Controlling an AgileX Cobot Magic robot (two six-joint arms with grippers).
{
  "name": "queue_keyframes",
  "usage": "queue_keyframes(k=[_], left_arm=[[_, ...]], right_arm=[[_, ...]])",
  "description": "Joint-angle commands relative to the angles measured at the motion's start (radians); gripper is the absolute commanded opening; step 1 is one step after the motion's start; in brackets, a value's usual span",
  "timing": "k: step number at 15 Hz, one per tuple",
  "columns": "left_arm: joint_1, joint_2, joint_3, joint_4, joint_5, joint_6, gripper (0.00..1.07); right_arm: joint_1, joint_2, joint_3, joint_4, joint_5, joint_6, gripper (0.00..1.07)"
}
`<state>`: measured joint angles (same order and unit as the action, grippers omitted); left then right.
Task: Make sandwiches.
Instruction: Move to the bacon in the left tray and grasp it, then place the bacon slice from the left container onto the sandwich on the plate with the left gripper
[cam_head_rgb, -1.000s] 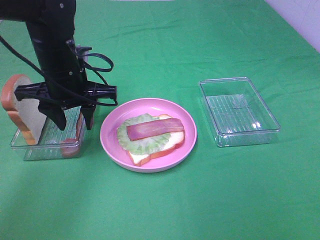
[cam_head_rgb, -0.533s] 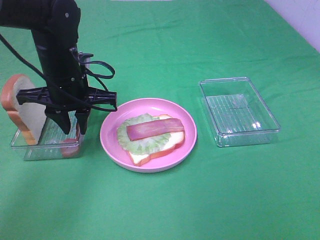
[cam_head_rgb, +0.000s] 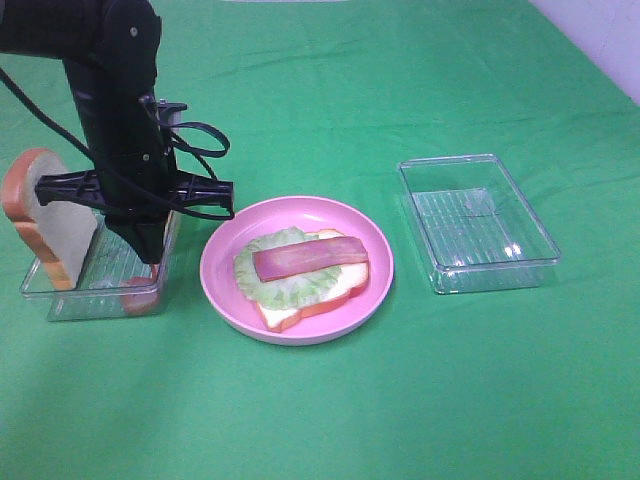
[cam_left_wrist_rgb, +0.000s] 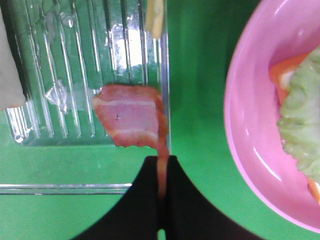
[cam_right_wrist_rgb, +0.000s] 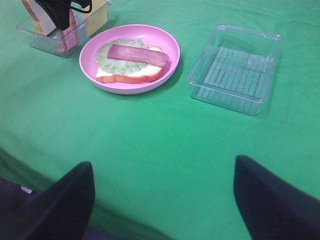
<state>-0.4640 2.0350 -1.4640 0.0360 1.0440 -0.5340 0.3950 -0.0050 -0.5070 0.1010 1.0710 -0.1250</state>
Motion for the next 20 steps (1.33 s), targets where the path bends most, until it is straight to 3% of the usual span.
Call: queue_keyframes(k=[1,5,9,10,12,13,15,16,17,18,20], left_arm=[[-0.007,-0.03,-0.008,-0.036,-0.015,0.014,0.0],[-0.007,-0.073,-0.083,-0.213,-0.039,0.12,0.0],[-0.007,-0.078,-0.11,-0.654,-0.168,0.42,0.0],[-0.007,-0.078,-0.11,-0.654,-0.168,0.42,0.0],[-0.007,-0.039,-0.111,-0.859,-0.196,0.596,0.0],[-0.007,-0.02,-0.111,-0.899,-0.201,0.628,0.0],[-0.008,0.038,-0.111,-0.986,-0.177,0.638,0.0],[-0.008,0.038,-0.111,-0.986,-0.177,0.638,0.0],[-0.019,0.052,-0.111,-0.993,-0.166,0.689,0.0],[-0.019,0.057,-0.111,-0.951,-0.168,0.724,0.0],[-0.019,0.057,-0.111,-0.789,-0.184,0.708,0.0]], right_arm=[[0.001,-0.015,0.004,-0.001,-0.006,-0.009,0.73],[0.001,-0.015,0.004,-0.001,-0.006,-0.008,0.73],[0.001,-0.015,0.004,-0.001,-0.006,-0.007,0.73],[0.001,-0.015,0.004,-0.001,-0.006,-0.007,0.73],[0.001,-0.015,0.004,-0.001,-0.006,-0.006,0.73],[0.001,-0.015,0.004,-0.001,-0.006,-0.006,0.73],[0.001,-0.015,0.004,-0.001,-0.006,-0.006,0.73],[0.001,-0.015,0.004,-0.001,-0.006,-0.006,0.73],[0.001,-0.015,0.004,-0.001,-0.006,-0.006,0.73],[0.001,-0.015,0.004,-0.001,-0.006,-0.006,0.73],[0.001,-0.015,0.004,-0.001,-0.006,-0.006,0.73]])
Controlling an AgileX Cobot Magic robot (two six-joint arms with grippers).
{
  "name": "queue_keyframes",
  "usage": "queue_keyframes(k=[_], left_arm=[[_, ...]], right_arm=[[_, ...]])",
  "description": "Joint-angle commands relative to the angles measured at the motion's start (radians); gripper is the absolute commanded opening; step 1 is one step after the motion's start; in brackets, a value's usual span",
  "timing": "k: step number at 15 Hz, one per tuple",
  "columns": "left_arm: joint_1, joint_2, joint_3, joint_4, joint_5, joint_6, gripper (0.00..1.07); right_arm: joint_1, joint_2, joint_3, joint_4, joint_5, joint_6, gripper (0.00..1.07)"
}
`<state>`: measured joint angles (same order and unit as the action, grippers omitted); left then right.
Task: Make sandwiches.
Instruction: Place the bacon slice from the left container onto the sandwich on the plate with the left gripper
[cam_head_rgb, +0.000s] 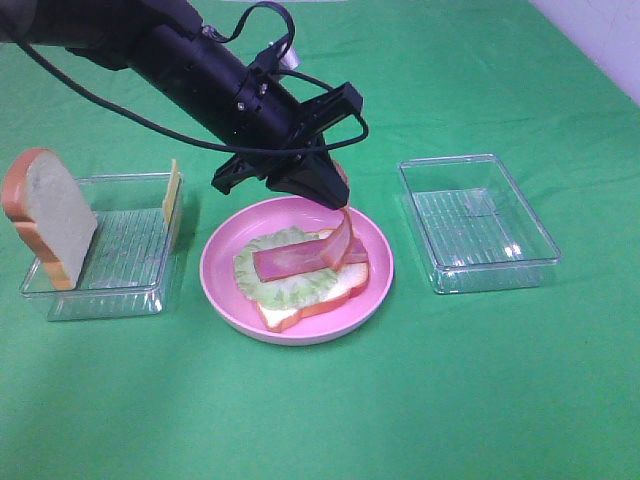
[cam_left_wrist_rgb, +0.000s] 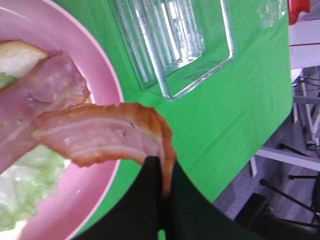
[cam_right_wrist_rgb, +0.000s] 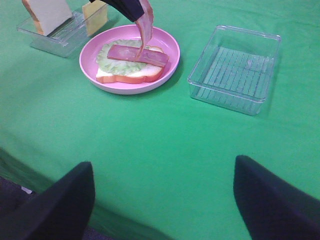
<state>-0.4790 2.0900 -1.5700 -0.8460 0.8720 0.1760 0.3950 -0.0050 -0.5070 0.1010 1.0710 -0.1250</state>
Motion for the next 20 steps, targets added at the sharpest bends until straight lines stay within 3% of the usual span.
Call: queue_keyframes(k=[1,3,7,9,10,11,20], left_arm=[[-0.004,0.003,-0.005,0.155,-0.024,-0.03,0.0],[-0.004,0.018,-0.005,0.216,-0.03,-0.082,0.0],[-0.004,0.025,-0.006,0.279,-0.032,-0.103,0.01],[-0.004,0.025,-0.006,0.353,-0.049,-0.176,0.13],[-0.004,0.025,-0.006,0.393,-0.056,-0.219,0.31],[-0.004,0.025,-0.006,0.401,-0.056,-0.223,0.39],[-0.004,0.025,-0.008,0.486,-0.065,-0.223,0.57]], right_arm=[[0.001,-0.015,0.004,-0.001,-0.006,-0.006,0.73],[0.001,-0.015,0.004,-0.001,-0.006,-0.006,0.73],[0.001,-0.015,0.004,-0.001,-0.006,-0.006,0.73],[0.001,-0.015,0.004,-0.001,-0.006,-0.006,0.73],[0.001,-0.015,0.004,-0.001,-0.006,-0.006,0.73],[0.001,-0.015,0.004,-0.001,-0.006,-0.006,0.73],[0.001,-0.015,0.004,-0.001,-0.006,-0.006,0.73]])
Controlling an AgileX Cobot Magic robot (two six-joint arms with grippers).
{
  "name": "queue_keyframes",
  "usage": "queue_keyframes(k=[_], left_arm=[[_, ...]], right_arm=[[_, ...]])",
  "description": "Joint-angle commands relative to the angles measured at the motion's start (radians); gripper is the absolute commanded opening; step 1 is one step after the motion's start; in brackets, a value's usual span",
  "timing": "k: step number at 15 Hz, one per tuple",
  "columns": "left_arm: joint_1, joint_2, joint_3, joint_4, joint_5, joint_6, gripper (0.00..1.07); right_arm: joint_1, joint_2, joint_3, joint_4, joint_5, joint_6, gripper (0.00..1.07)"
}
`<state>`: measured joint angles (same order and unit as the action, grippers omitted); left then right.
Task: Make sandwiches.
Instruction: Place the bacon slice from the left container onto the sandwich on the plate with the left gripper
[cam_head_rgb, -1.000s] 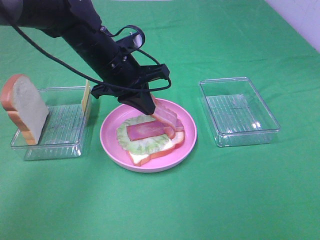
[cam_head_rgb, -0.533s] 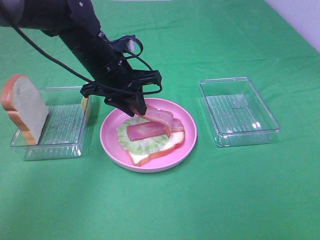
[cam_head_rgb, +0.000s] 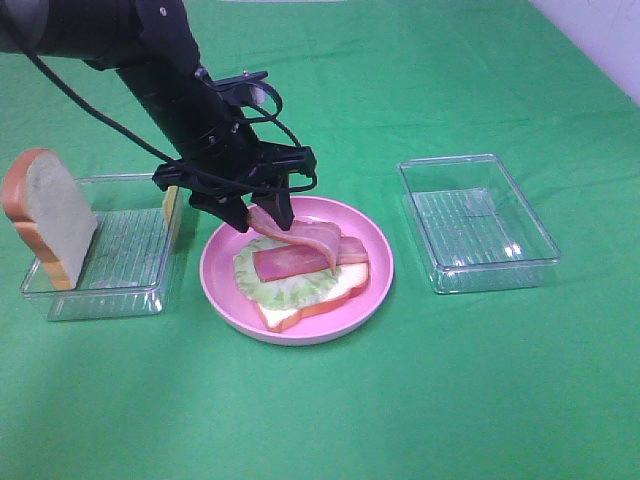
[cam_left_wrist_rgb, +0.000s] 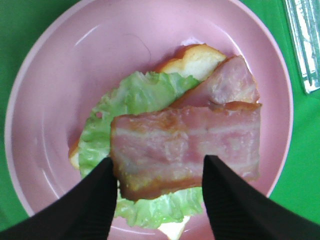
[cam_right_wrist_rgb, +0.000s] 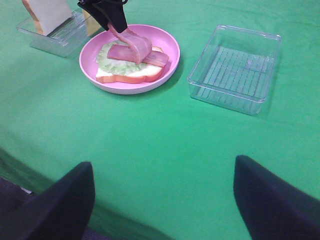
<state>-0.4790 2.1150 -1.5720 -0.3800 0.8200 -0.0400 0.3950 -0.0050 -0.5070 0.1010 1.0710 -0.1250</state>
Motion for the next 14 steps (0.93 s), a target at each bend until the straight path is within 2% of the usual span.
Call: queue_keyframes(k=[1,3,5,7,9,11,13,14], left_arm=[[-0.004,0.0,-0.006,0.031,-0.023,-0.007,0.59],[-0.004,0.0,-0.006,0.031,-0.032,-0.007,0.59],[-0.004,0.0,-0.006,0.029,-0.037,-0.007,0.65],[-0.004,-0.005,-0.015,0.006,-0.032,-0.007,0.82],[-0.004,-0.007,-0.021,0.006,-0.026,-0.007,0.82],[-0.004,-0.032,-0.064,0.008,0.019,-0.007,0.82],[-0.004,-0.069,-0.157,0.052,0.102,-0.024,0.82],[-0.004,-0.069,-0.157,0.052,0.102,-0.024,0.82]], right_arm=[[0.001,-0.015,0.004,-0.001,-0.006,-0.006,0.73],[0.001,-0.015,0.004,-0.001,-0.006,-0.006,0.73],[0.001,-0.015,0.004,-0.001,-0.006,-0.006,0.73],[0.001,-0.015,0.004,-0.001,-0.006,-0.006,0.73],[0.001,-0.015,0.004,-0.001,-0.006,-0.006,0.73],[0.001,-0.015,0.004,-0.001,-0.006,-0.006,0.73],[0.001,-0.015,0.004,-0.001,-0.006,-0.006,0.73],[0.001,-0.015,0.004,-0.001,-0.006,-0.006,0.73]])
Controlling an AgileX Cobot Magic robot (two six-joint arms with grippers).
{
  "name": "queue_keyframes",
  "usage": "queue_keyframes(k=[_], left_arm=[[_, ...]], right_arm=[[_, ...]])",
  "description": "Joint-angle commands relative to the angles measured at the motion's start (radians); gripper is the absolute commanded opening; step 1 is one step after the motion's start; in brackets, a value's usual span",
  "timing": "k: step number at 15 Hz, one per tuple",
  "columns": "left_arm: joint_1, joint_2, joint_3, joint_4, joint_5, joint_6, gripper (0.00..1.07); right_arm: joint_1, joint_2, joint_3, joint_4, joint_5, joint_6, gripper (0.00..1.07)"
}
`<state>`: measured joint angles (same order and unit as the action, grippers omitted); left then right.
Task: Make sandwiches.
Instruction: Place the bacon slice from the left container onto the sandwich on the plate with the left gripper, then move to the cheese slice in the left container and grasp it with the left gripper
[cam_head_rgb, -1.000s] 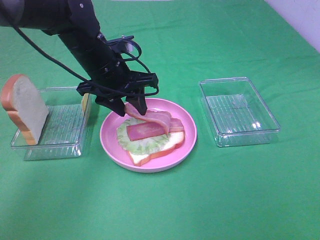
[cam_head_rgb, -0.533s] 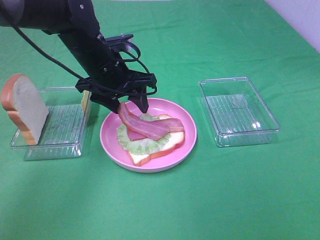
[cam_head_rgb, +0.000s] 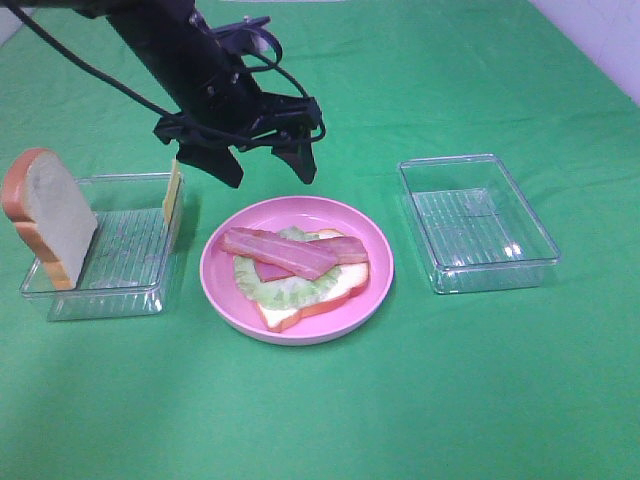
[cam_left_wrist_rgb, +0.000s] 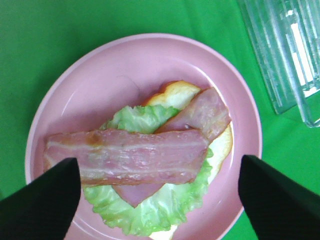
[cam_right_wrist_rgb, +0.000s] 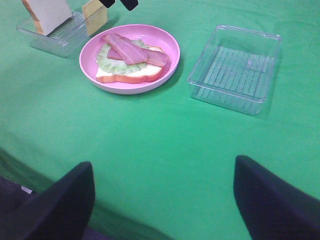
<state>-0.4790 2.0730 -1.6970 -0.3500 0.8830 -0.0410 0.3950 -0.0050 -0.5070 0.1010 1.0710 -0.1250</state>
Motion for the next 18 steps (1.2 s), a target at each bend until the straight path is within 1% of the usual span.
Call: queue_keyframes(k=[1,2,3,5,6,7,8,9,12,14,17,18], left_arm=[[-0.004,-0.042,-0.058,0.074,0.068,-0.067,0.82],[-0.004,-0.058,-0.098,0.168,0.131,-0.157,0.82],[-0.001,-0.066,-0.121,0.232,0.181,-0.213,0.82],[0.009,-0.066,-0.167,0.344,0.278,-0.301,0.82],[0.022,-0.066,-0.168,0.384,0.301,-0.332,0.82],[0.039,-0.063,-0.168,0.404,0.322,-0.35,0.82],[0.072,-0.053,-0.168,0.405,0.343,-0.362,0.82],[0.072,-0.053,-0.168,0.405,0.343,-0.362,0.82],[0.121,0.001,-0.168,0.405,0.354,-0.362,0.82],[0.118,0.072,-0.168,0.399,0.329,-0.361,0.82],[0.118,0.118,-0.168,0.398,0.321,-0.362,0.82],[0.118,0.13,-0.168,0.402,0.288,-0.362,0.82]], right_arm=[[0.001,-0.015,0.004,-0.001,-0.006,-0.006,0.73],[0.001,-0.015,0.004,-0.001,-0.006,-0.006,0.73],[0.001,-0.015,0.004,-0.001,-0.006,-0.006,0.73],[0.001,-0.015,0.004,-0.001,-0.006,-0.006,0.73],[0.001,-0.015,0.004,-0.001,-0.006,-0.006,0.73],[0.001,-0.015,0.004,-0.001,-0.006,-0.006,0.73],[0.001,-0.015,0.004,-0.001,-0.006,-0.006,0.73],[0.001,-0.015,0.004,-0.001,-0.006,-0.006,0.73],[0.001,-0.015,0.004,-0.001,-0.006,-0.006,0.73],[0.001,-0.015,0.004,-0.001,-0.006,-0.006,0.73],[0.001,-0.015,0.004,-0.001,-0.006,-0.006,0.73],[0.001,-0.015,0.004,-0.001,-0.006,-0.006,0.73]])
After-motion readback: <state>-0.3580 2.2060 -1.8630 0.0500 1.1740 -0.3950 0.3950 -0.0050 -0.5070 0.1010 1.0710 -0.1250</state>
